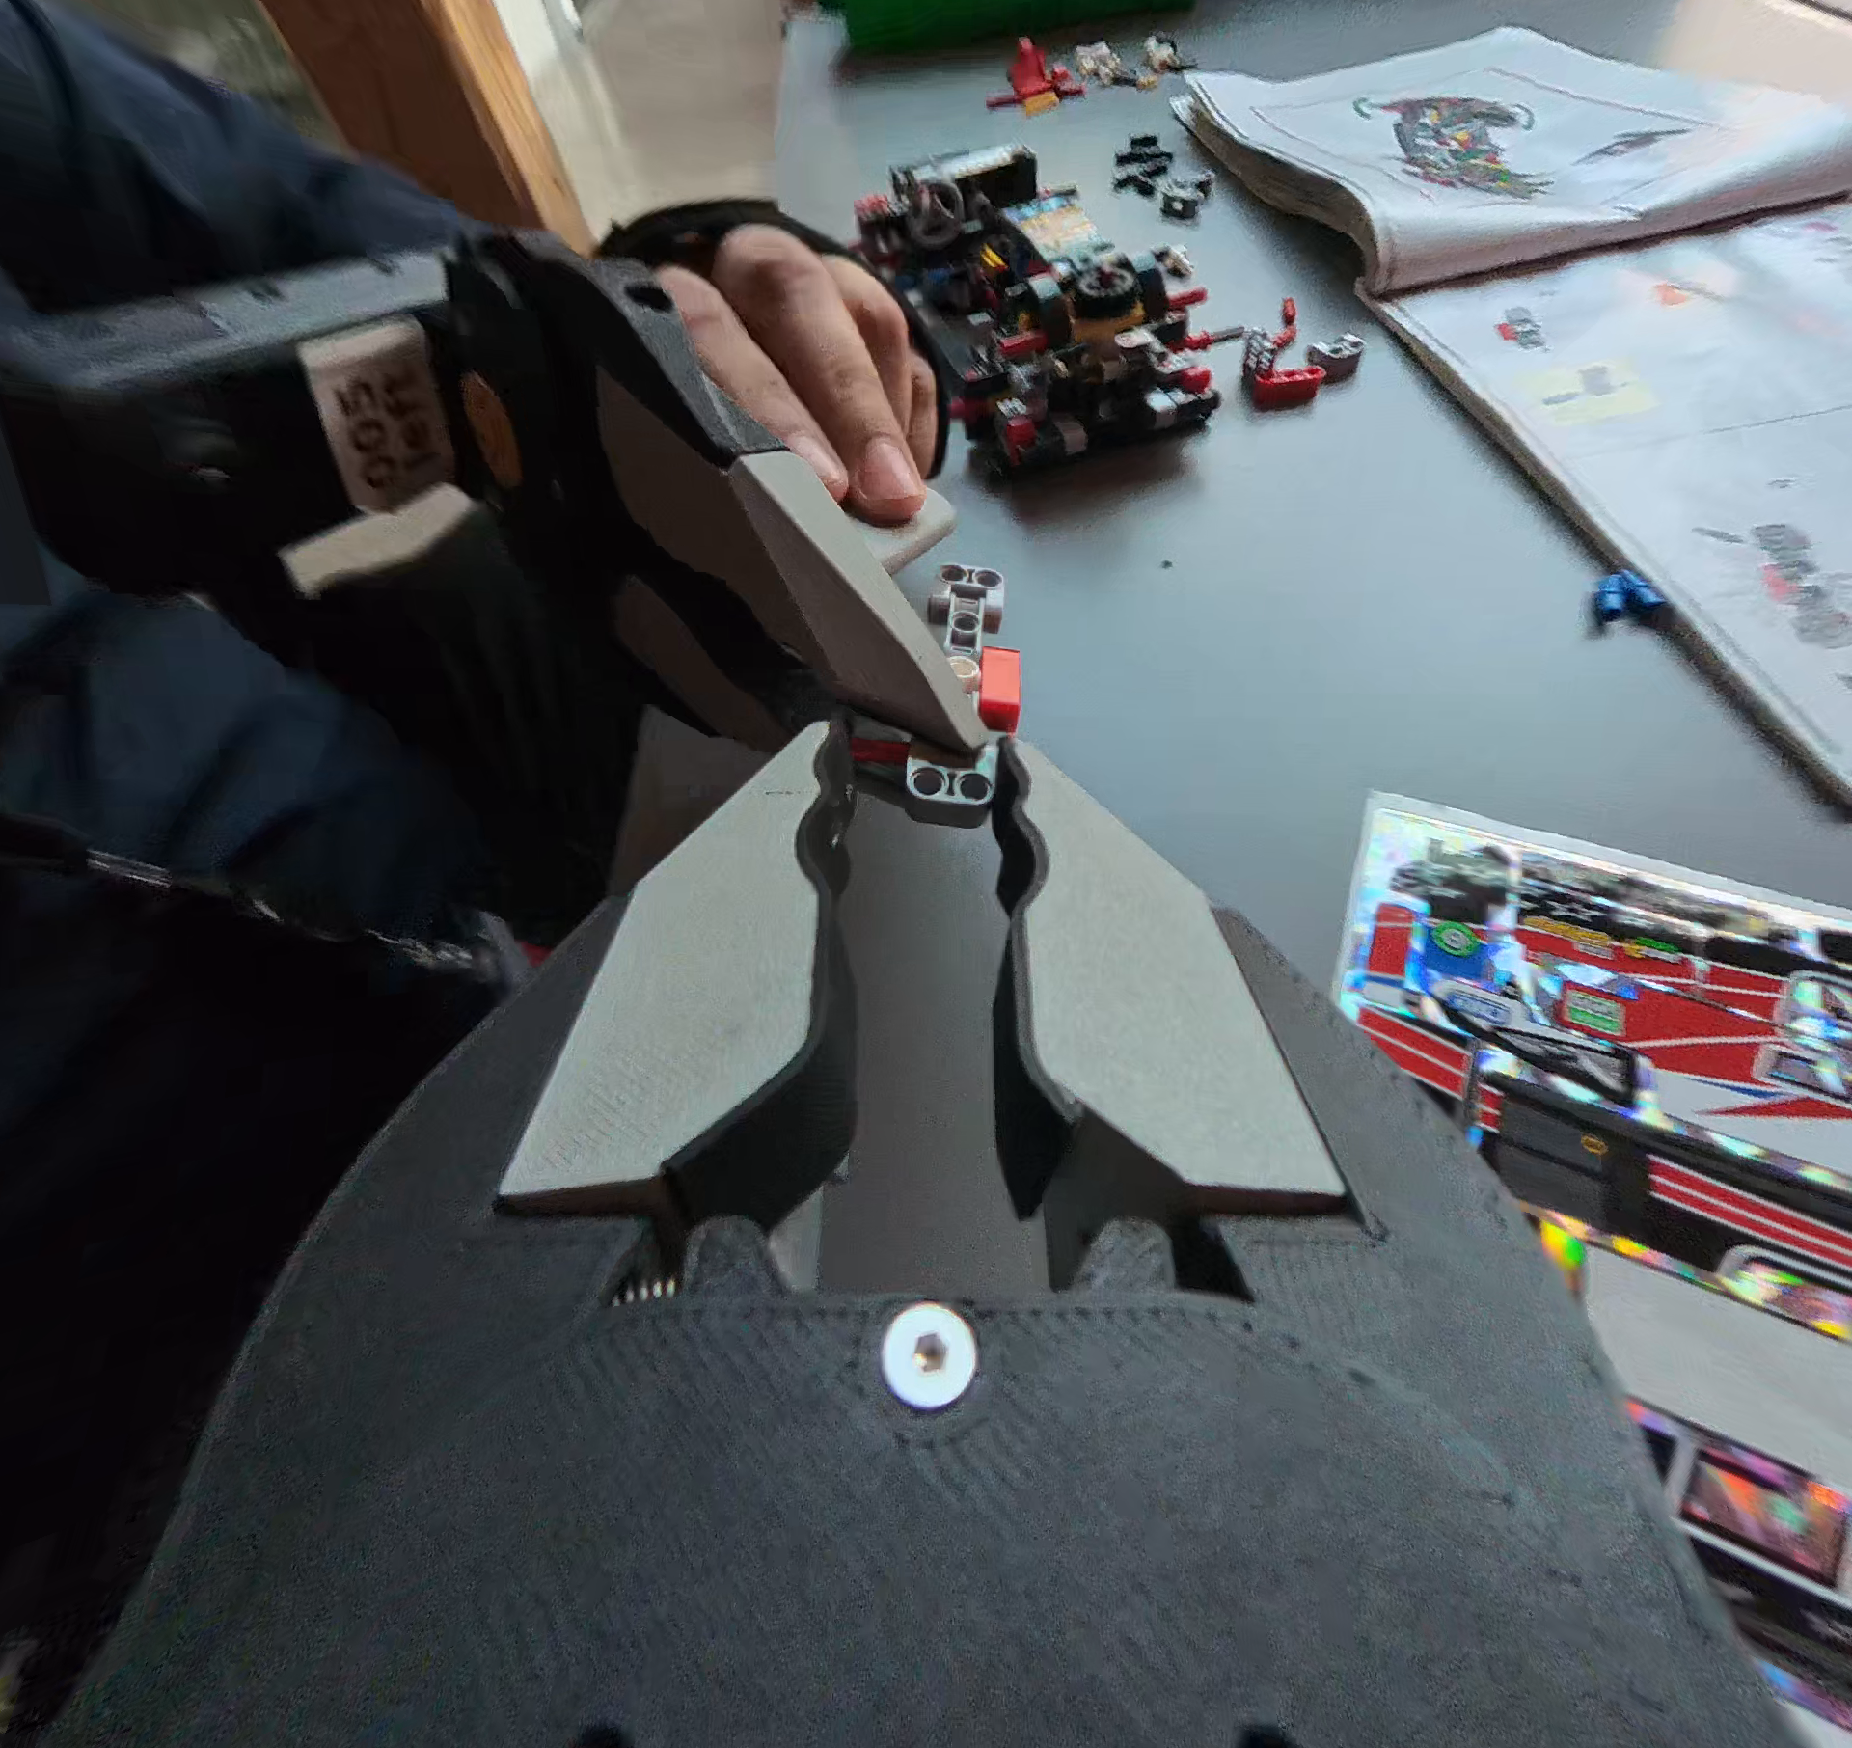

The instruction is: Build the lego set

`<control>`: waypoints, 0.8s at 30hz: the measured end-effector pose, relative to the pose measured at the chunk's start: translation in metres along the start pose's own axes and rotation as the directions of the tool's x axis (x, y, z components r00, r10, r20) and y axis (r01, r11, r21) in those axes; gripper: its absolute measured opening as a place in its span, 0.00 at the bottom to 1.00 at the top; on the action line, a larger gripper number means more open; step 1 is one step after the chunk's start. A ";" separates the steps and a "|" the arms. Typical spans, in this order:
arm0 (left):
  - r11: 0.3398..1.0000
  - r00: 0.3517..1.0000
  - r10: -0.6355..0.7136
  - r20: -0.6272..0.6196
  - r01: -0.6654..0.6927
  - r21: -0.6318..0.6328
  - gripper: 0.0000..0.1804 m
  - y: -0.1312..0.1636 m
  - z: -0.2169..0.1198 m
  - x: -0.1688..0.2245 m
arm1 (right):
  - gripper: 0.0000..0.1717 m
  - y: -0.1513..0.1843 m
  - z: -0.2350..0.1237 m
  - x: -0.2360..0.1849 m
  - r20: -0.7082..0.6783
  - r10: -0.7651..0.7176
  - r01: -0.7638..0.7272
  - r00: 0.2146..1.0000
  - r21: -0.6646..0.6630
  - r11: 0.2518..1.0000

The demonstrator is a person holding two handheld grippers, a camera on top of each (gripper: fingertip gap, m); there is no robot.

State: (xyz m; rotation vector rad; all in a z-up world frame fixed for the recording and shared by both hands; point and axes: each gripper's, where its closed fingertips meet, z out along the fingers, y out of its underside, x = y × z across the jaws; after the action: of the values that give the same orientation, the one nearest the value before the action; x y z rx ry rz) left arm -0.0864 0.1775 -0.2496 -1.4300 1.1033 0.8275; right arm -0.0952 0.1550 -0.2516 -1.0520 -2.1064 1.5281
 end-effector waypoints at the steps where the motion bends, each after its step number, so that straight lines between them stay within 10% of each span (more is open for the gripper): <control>1: 1.000 1.000 -0.016 -0.026 0.015 -0.008 0.08 0.003 0.002 0.005 | 0.15 0.005 0.001 0.005 -0.045 -0.061 0.059 0.997 -0.040 0.997; 12: 0.913 0.891 -0.403 -0.211 0.409 -0.017 0.14 0.022 -0.006 -0.003 | 0.12 0.034 0.000 0.022 -0.213 -0.410 0.346 0.887 -0.282 0.895; 18: 0.750 0.602 -0.634 -0.485 0.632 -0.196 0.13 0.030 -0.004 0.012 | 0.12 0.037 0.003 0.020 -0.214 -0.473 0.396 0.854 -0.321 0.860; 24: 0.741 0.525 -0.637 -0.564 0.618 -0.261 0.14 0.022 -0.001 0.032 | 0.09 0.038 0.004 0.019 -0.214 -0.476 0.391 0.853 -0.342 0.854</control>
State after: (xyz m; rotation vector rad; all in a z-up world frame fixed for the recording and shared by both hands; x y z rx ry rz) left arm -0.0966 0.1714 -0.2867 -2.0268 0.9046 -0.2068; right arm -0.0967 0.1714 -0.2907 -0.7457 -2.1937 0.8127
